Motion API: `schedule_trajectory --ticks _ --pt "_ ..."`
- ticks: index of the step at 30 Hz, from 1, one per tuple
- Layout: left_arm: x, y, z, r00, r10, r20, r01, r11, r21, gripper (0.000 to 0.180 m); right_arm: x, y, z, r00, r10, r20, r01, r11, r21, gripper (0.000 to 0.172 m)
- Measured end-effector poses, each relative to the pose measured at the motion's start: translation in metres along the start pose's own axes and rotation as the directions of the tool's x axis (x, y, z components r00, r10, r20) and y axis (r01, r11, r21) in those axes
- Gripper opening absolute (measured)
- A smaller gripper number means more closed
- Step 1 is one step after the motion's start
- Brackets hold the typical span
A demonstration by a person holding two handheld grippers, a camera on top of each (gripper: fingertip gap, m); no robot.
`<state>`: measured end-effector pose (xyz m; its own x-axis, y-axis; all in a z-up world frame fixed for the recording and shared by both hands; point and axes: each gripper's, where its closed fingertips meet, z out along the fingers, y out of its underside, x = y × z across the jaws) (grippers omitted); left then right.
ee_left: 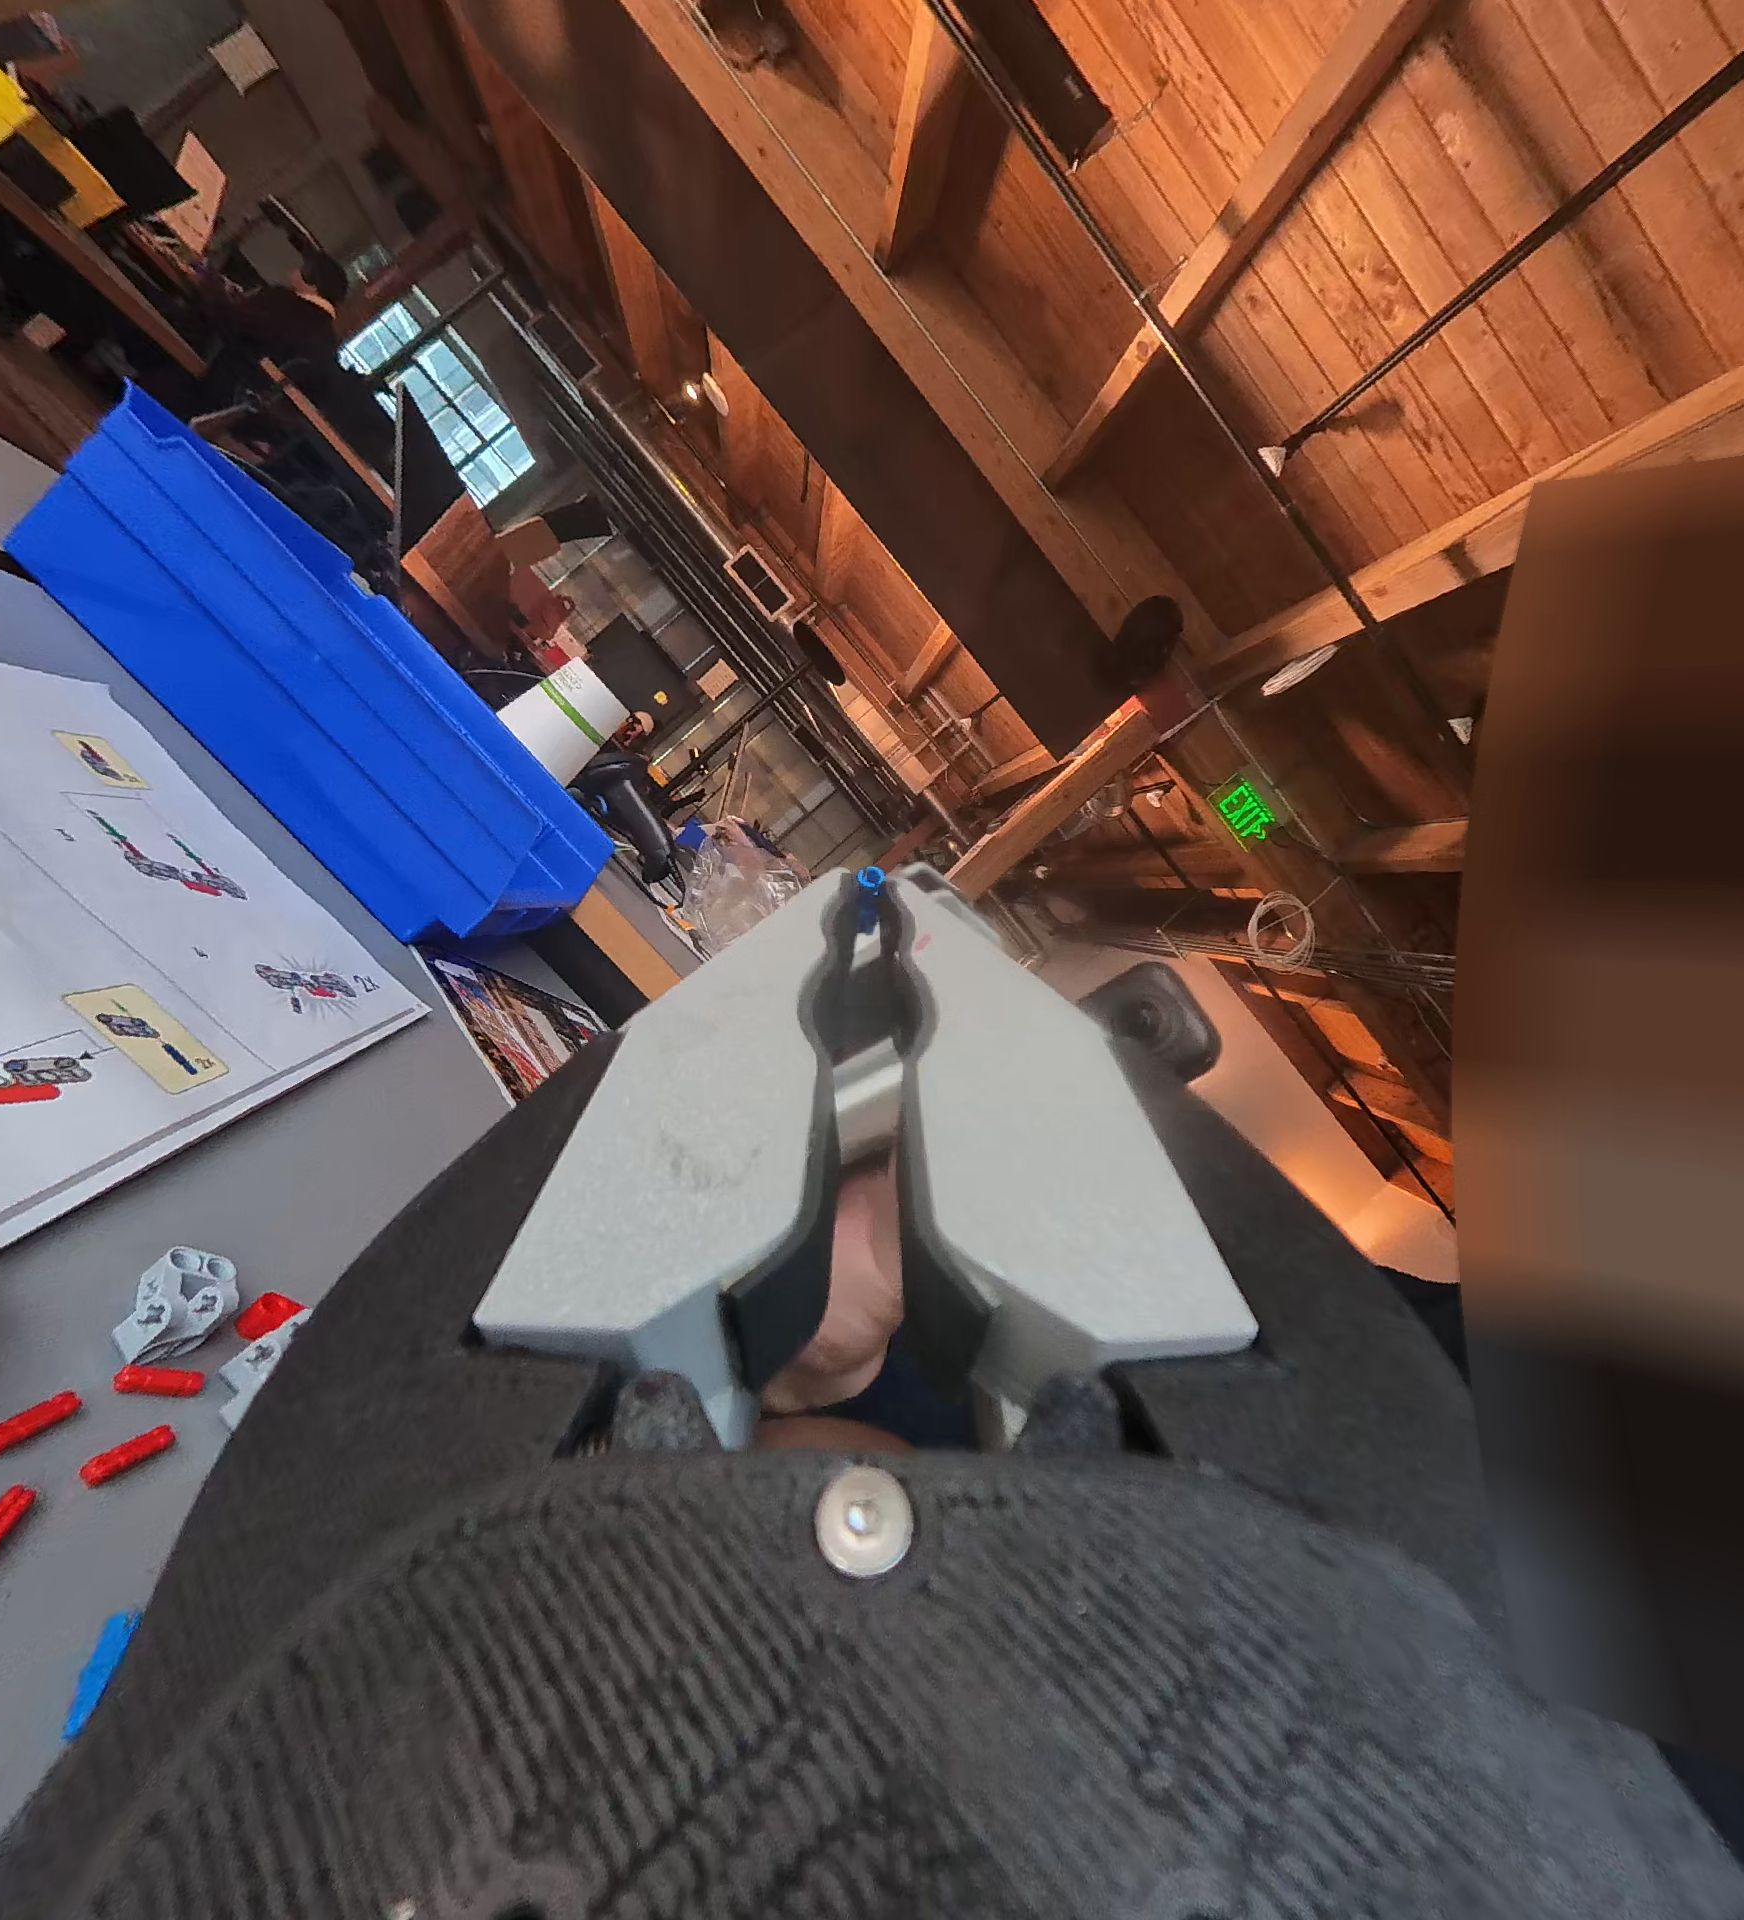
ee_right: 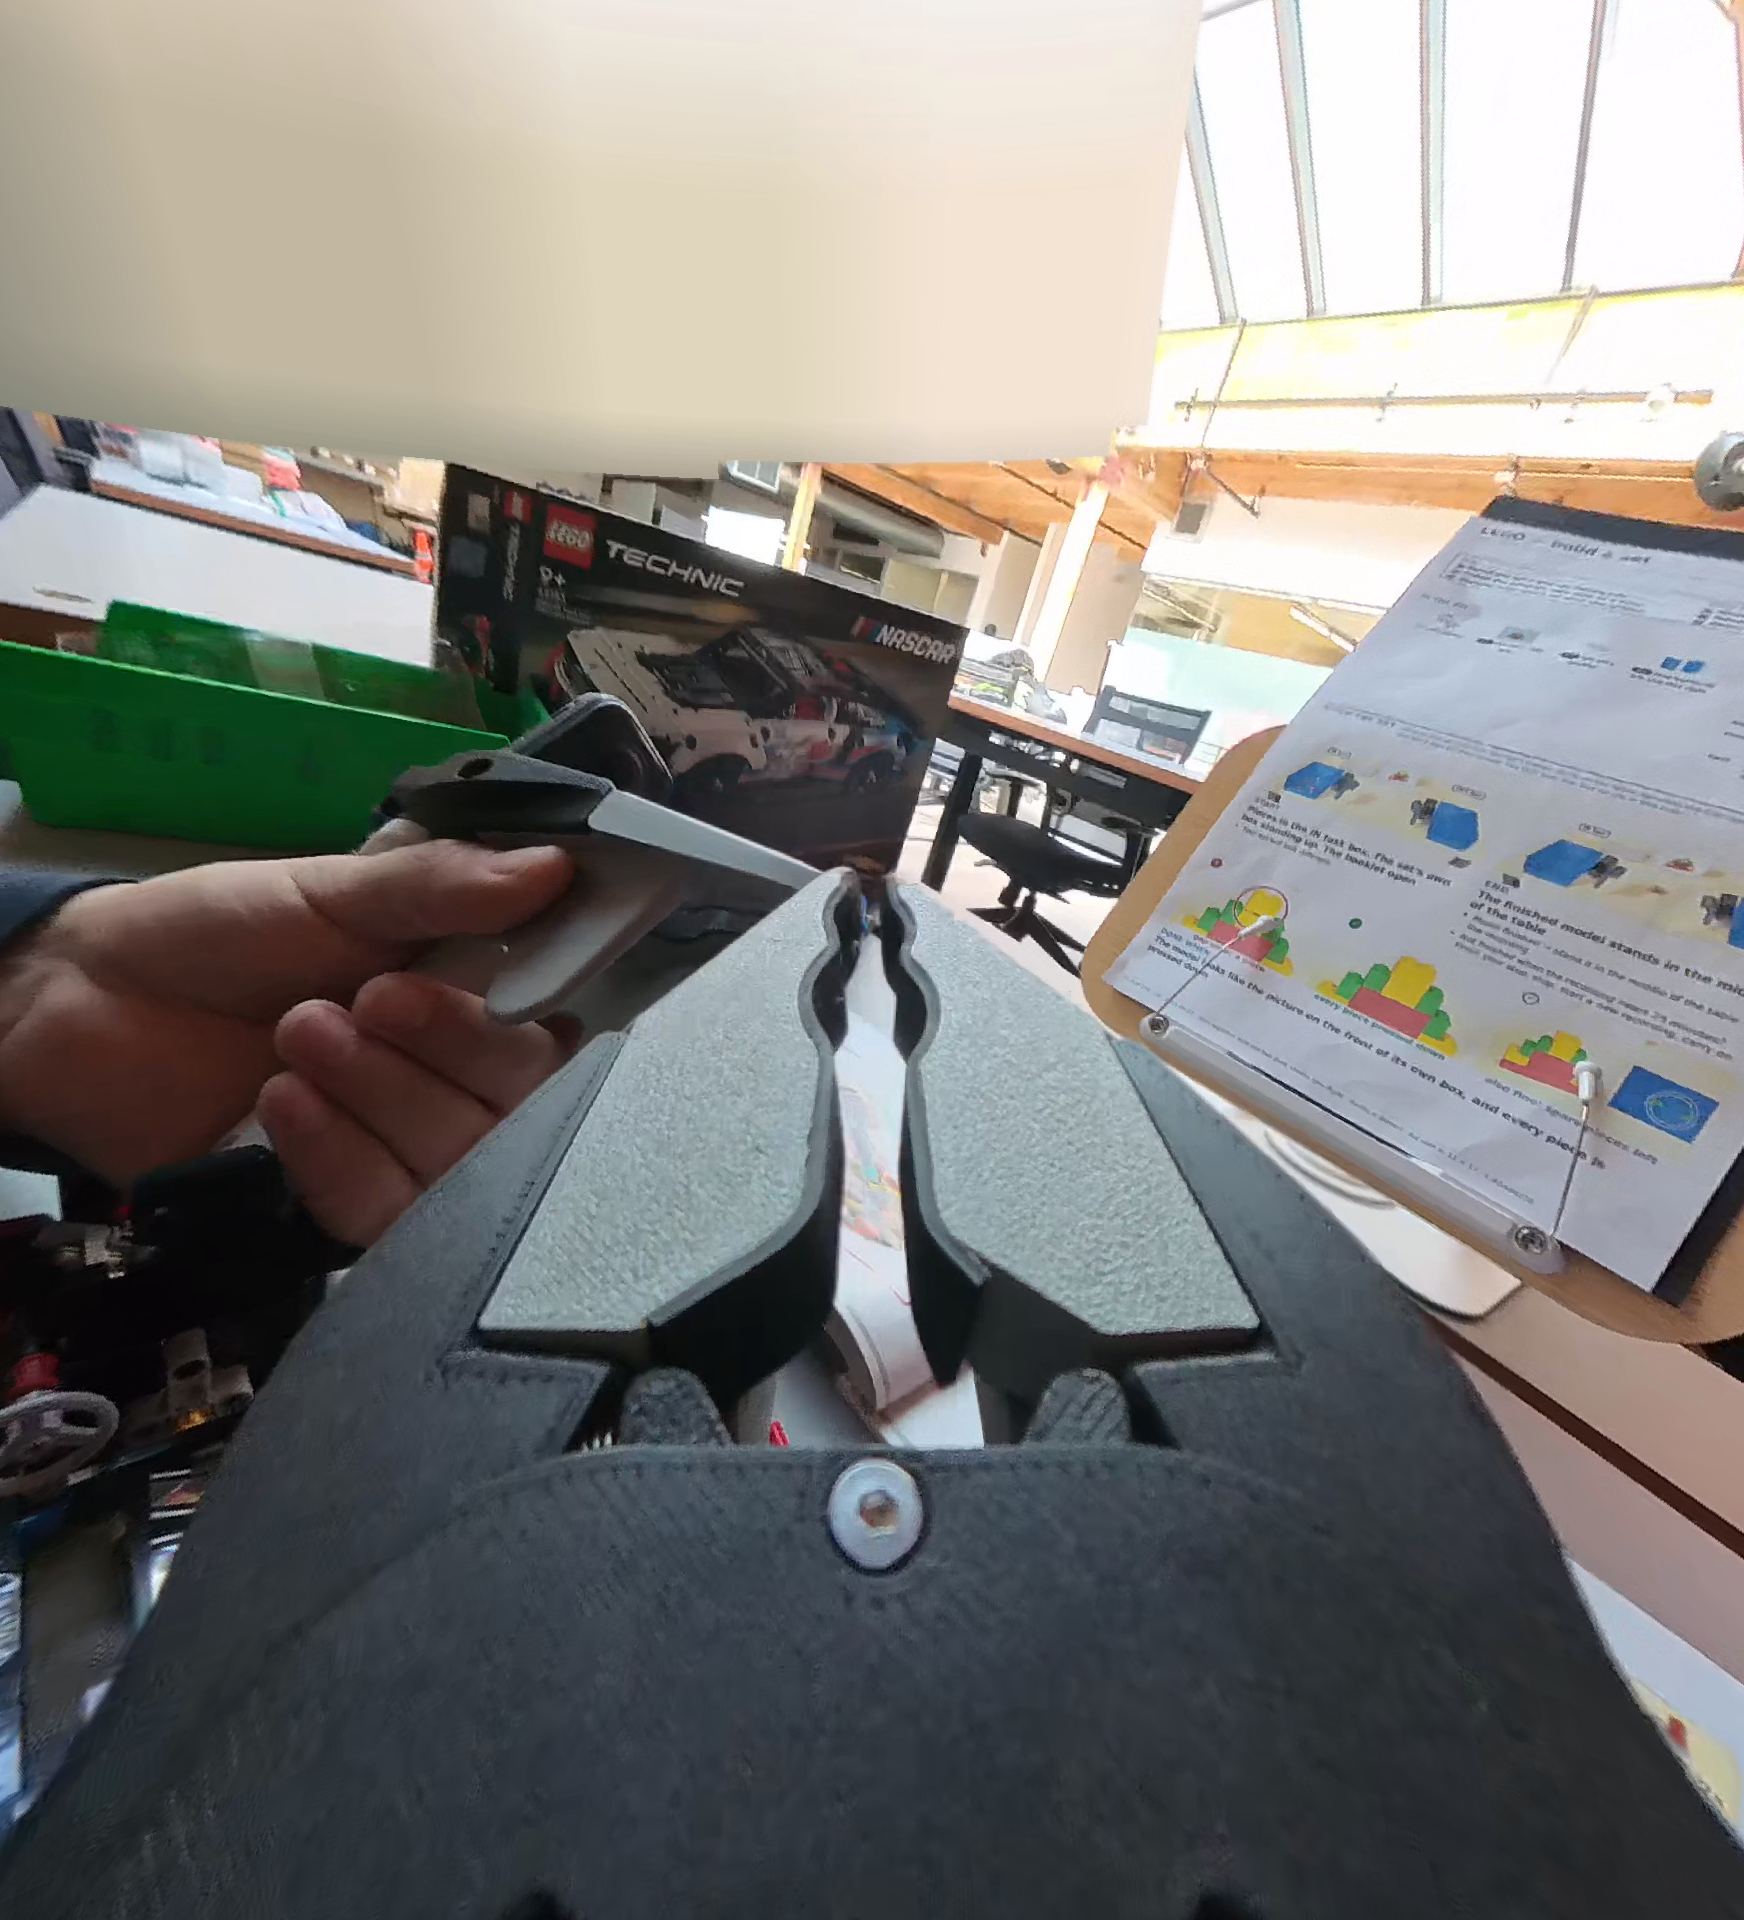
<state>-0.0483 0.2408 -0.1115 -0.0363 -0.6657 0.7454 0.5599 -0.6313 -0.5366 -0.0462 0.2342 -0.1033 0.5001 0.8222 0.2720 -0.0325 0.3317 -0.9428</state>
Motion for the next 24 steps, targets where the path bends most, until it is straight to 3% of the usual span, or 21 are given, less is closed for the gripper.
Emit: schedule_trajectory --ticks 5,12,16,18,21,24 --pt "0.000 -0.001 0.000 1.000 -0.011 -0.007 0.011 1.000 0.008 0.001 -0.001 0.005 0.002 1.000 0.013 0.021 -0.013 1.000 -0.029 0.008" --pt "0.001 -0.002 -0.001 1.000 -0.018 -0.015 0.018 1.000 0.009 0.001 -0.001 0.010 0.002 0.998 -0.044 0.041 0.046 0.997 -0.065 0.002" --pt "-0.004 -0.018 -0.009 0.999 0.039 0.018 -0.039 0.998 0.040 0.000 0.029 0.010 -0.011 0.995 -0.097 -0.031 0.095 0.993 -0.077 0.000" --pt "-0.006 -0.022 -0.013 0.998 0.054 0.036 -0.056 0.997 0.047 0.000 0.055 0.007 -0.024 0.997 -0.040 -0.073 0.036 0.998 -0.056 0.003" --pt "-0.006 -0.022 -0.012 0.999 0.041 0.029 -0.042 0.998 0.049 0.000 0.074 0.008 -0.035 0.996 0.084 -0.012 -0.085 0.996 -0.034 0.003" --pt "-0.005 -0.017 -0.010 0.999 0.036 0.020 -0.036 0.999 0.033 0.000 0.076 0.016 -0.037 0.992 0.118 0.040 -0.115 0.991 -0.069 0.004"
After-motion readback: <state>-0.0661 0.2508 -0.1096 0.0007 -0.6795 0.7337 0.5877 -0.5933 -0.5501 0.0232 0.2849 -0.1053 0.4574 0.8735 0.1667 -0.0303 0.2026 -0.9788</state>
